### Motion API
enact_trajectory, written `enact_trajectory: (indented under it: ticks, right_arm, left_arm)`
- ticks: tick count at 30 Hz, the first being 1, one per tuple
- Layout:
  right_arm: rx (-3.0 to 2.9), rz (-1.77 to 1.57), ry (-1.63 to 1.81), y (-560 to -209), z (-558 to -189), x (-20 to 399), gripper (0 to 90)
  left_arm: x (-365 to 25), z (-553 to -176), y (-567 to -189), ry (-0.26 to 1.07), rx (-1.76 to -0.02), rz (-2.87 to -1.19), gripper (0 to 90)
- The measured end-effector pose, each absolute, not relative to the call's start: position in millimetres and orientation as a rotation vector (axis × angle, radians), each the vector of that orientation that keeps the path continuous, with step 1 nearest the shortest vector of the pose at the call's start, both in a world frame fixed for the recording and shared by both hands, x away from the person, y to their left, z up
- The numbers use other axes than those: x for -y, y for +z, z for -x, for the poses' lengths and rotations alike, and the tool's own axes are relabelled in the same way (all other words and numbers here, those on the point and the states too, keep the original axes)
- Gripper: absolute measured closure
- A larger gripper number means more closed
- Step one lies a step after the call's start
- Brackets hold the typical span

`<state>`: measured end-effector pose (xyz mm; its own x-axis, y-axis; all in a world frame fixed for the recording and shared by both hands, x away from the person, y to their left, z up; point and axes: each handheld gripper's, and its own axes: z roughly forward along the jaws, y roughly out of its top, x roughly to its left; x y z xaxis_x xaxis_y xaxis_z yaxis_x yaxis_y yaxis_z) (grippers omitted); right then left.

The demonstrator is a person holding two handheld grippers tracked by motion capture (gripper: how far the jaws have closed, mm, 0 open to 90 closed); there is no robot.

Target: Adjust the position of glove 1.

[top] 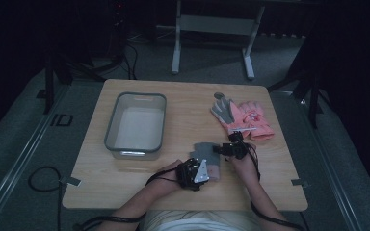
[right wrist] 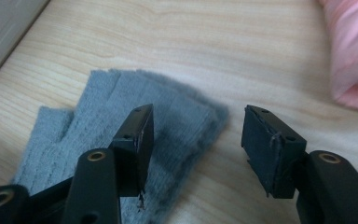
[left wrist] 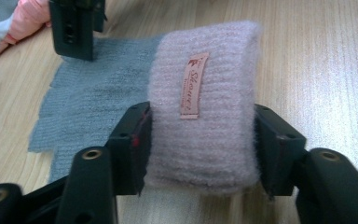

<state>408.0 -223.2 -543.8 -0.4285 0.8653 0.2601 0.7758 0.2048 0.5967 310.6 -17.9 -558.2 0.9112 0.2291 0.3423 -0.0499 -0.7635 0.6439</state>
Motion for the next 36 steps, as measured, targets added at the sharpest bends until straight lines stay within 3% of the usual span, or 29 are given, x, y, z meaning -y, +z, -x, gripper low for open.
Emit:
enact_trajectory:
  ticks: [7,12,14,19,28,36]
  right_arm:
    - [-2.397,-1.575,1.032,-545.9,-406.3,215.3,48.8]
    - [-2.431,-1.608,1.118,-548.4,-409.5,212.7,56.6]
    - [-2.441,-1.588,1.12,-548.8,-410.5,208.3,58.3]
    - [-2.449,-1.542,1.129,-545.3,-409.7,197.4,72.1]
    - [-2.429,-1.466,1.155,-527.2,-404.0,198.7,73.6]
    - [-2.389,-1.428,1.214,-501.6,-405.8,200.5,74.0]
  left_arm:
    - [7.1,-323.5,-555.0,0.414,-0.132,-2.346,60.6]
    - [2.2,-329.3,-555.7,0.343,-0.162,-2.319,66.2]
    - [2.7,-329.8,-555.0,0.343,-0.161,-2.324,67.1]
    - [2.6,-332.1,-552.2,0.322,-0.181,-2.334,68.8]
    - [-4.1,-330.8,-540.7,0.349,-0.198,-2.318,69.9]
    - [-6.5,-337.4,-502.6,0.395,-0.14,-2.356,69.9]
